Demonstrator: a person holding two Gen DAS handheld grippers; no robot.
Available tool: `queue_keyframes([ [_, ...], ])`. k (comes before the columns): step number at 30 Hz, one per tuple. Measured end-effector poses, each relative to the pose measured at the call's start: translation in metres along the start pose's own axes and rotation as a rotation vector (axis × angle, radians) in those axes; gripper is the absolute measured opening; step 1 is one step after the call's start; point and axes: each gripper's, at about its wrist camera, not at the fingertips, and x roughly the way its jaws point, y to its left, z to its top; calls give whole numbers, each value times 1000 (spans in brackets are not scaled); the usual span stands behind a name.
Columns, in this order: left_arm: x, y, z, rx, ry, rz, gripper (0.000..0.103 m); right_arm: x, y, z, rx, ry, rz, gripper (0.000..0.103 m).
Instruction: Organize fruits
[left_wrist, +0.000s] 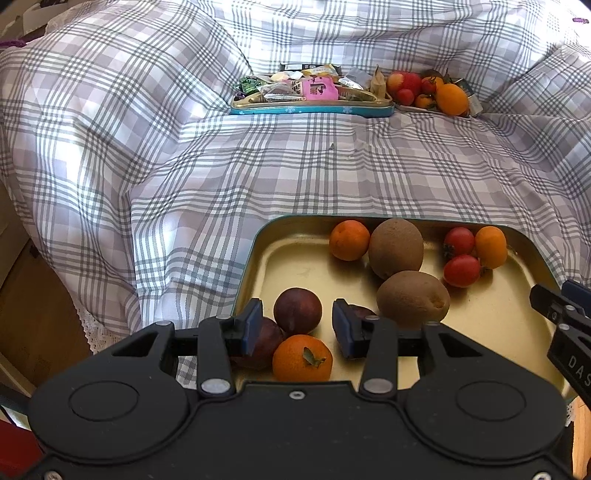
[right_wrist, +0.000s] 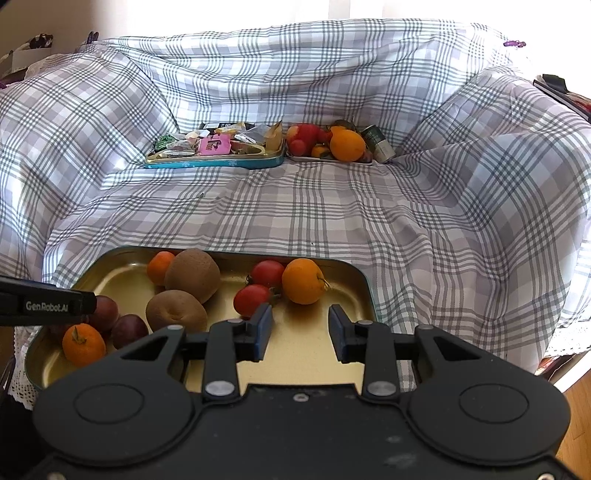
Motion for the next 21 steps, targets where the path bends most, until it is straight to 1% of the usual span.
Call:
queue_keyframes([
  [21,-1,1,1,-7,3,-2,51,-1,3,1,-12,-4,2,35],
])
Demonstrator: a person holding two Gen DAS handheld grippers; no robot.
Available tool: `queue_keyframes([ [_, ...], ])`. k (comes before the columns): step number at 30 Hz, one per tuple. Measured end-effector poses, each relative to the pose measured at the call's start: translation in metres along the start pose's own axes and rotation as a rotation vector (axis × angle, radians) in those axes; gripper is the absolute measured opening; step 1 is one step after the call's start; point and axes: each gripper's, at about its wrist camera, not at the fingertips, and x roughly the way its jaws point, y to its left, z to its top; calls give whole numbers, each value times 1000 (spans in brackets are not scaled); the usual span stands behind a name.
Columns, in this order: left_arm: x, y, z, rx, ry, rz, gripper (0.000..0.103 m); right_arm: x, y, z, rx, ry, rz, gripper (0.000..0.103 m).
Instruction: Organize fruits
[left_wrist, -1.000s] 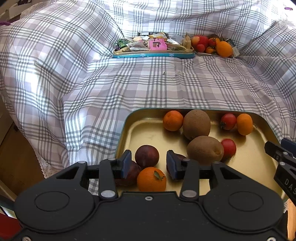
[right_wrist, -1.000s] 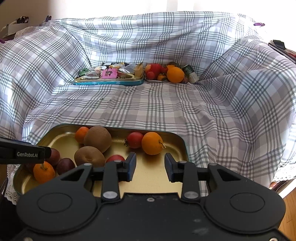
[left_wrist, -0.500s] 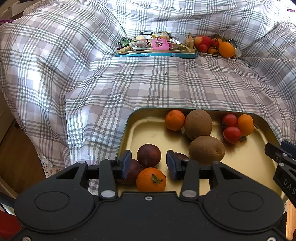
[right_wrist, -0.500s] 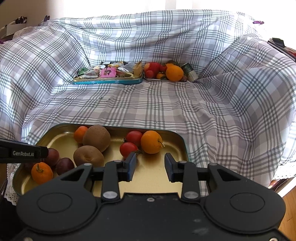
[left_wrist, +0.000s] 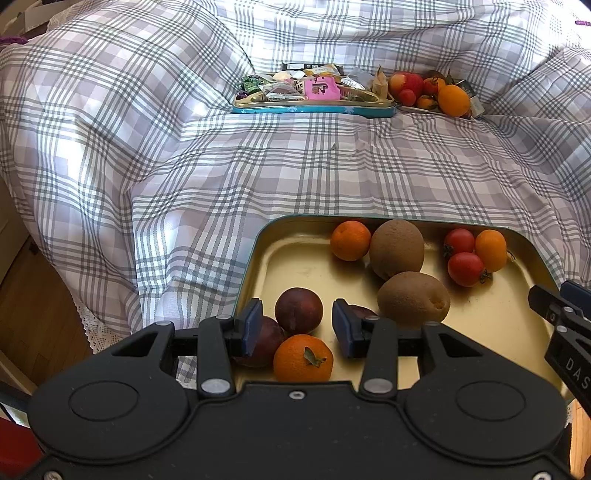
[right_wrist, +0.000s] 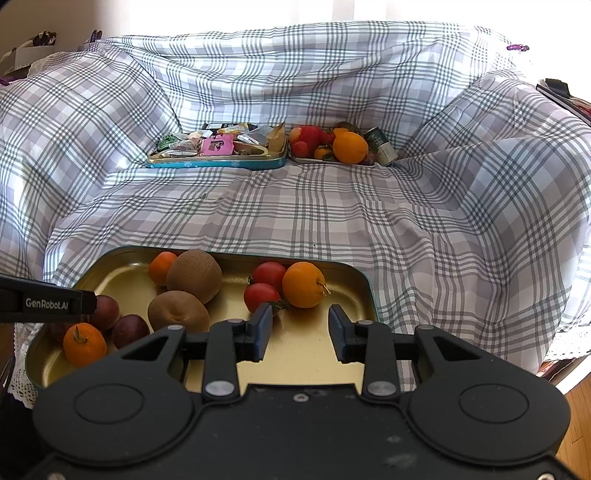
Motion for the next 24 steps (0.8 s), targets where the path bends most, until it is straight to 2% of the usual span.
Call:
queue_keyframes([
  [24,-1,1,-1,-3,0,-1,51,0,0,0,-4,-2,8,35],
])
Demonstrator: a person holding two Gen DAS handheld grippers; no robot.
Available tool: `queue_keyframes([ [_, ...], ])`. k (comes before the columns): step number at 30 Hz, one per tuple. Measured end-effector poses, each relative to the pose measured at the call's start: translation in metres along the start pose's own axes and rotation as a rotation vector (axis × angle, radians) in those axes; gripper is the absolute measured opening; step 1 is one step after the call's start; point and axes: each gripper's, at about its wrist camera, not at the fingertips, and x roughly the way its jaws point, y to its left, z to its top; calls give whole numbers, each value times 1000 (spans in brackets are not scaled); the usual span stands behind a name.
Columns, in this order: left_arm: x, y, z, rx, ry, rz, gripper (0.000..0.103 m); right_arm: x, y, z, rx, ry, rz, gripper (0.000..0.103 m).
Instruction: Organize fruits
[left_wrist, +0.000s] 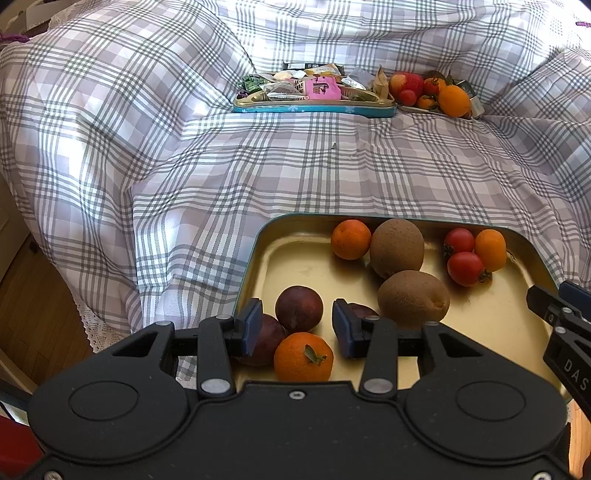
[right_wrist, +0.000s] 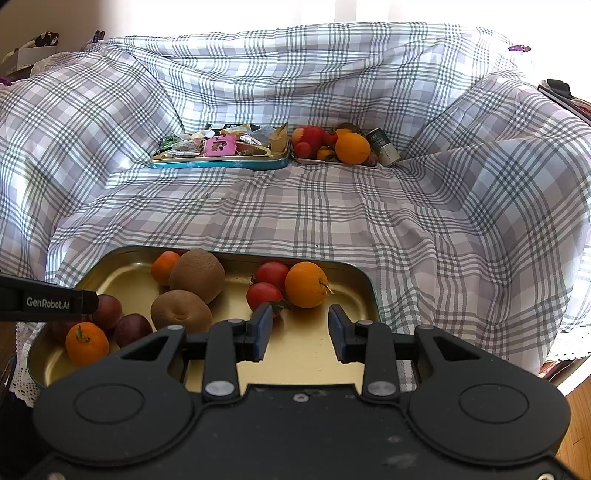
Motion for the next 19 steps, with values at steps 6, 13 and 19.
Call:
queue_keyframes([
  [6,0,0,0,-5,3,-4,51,0,0,0,1,0,-1,35],
  [13,0,0,0,-4,5,-1,51,0,0,0,0,0,0,35],
  [19,1,0,0,-6,7,-3,51,0,0,0,2,4,2,35],
])
